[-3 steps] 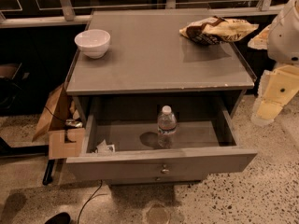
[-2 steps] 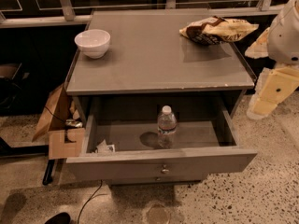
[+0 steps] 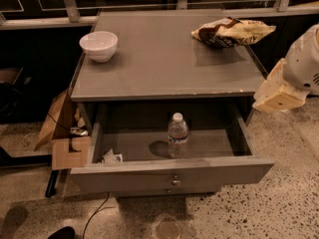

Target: Pick water bottle from top drawer and place on counter

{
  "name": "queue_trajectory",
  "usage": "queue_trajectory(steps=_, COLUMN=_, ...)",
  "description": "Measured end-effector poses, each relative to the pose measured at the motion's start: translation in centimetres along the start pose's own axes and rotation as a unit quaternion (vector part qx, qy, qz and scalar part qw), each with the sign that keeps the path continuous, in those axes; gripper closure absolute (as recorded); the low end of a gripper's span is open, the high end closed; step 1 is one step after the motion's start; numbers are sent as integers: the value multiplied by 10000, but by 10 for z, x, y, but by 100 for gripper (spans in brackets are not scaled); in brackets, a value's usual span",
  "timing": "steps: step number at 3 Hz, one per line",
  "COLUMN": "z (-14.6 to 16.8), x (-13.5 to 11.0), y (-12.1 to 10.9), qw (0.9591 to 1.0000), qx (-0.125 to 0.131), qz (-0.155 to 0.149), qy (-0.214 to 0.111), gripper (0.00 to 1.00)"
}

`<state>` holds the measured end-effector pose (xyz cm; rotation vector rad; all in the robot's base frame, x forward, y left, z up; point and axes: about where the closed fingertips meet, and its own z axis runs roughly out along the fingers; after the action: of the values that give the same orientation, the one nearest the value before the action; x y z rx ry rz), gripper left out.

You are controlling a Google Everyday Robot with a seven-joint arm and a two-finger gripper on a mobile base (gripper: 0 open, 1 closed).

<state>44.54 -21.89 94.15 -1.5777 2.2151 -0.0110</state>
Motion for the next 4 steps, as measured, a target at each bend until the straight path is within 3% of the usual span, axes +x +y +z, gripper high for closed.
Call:
queue_trajectory(steps=1, z=31, x=2, y=2, qw=9983, qx=98, qz=263, qy=-512, gripper=89)
queue_trajectory(steps=2, z=65, x=-1, y=3, qw=9933, qx=230, qz=483, qy=-1026, gripper=100)
queue_trajectory(steps=4, z=132, x=-19, y=6, qw=9770, qx=172, qz=1027, qy=-1861, gripper=100)
